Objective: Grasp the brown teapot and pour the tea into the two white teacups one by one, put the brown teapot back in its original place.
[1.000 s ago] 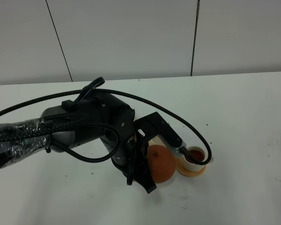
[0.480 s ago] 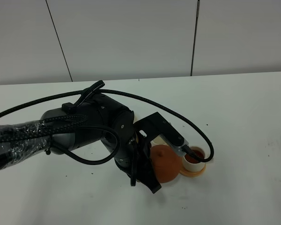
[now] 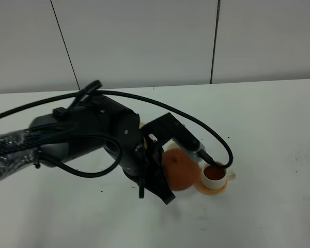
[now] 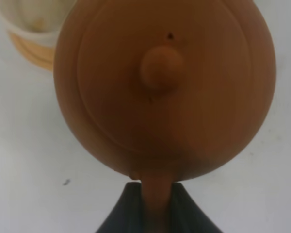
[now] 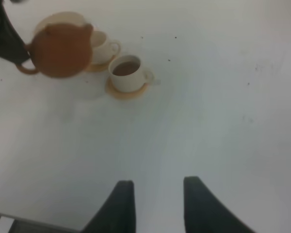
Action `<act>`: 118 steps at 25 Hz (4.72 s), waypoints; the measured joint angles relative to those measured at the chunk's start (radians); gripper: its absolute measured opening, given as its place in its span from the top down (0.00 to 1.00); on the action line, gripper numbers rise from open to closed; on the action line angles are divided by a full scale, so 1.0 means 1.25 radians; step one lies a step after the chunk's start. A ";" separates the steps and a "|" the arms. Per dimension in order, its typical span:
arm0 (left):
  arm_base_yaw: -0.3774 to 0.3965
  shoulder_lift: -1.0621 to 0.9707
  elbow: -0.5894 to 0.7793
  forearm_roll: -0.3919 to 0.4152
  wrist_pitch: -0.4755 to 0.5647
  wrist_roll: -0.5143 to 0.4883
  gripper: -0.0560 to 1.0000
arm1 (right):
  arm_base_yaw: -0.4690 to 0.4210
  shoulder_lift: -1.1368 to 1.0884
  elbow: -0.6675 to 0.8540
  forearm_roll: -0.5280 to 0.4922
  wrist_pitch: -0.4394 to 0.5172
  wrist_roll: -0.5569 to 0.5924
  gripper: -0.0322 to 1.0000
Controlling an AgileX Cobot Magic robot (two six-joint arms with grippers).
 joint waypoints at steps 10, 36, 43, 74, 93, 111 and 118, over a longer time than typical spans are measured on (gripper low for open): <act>0.078 -0.012 0.000 0.054 -0.007 0.050 0.79 | 0.000 0.000 0.000 0.000 0.000 0.000 0.73; 0.159 0.100 -0.170 0.171 -0.035 0.241 0.79 | 0.000 0.000 0.000 0.000 0.000 0.000 0.73; 0.159 0.123 -0.179 0.225 -0.090 0.341 0.79 | 0.000 0.000 0.000 0.000 0.000 0.000 0.73; 0.159 0.173 -0.179 0.243 -0.225 0.759 0.79 | 0.000 0.000 0.000 0.000 0.000 0.000 0.73; 0.132 0.173 -0.179 0.349 -0.211 0.848 0.79 | 0.000 0.000 0.000 0.000 0.000 0.000 0.73; 0.092 0.173 -0.179 0.482 -0.214 0.848 0.79 | 0.000 0.000 0.000 0.000 0.000 0.000 0.73; 0.090 0.173 -0.179 0.499 -0.221 0.848 0.79 | 0.000 0.000 0.000 0.000 0.000 0.000 0.73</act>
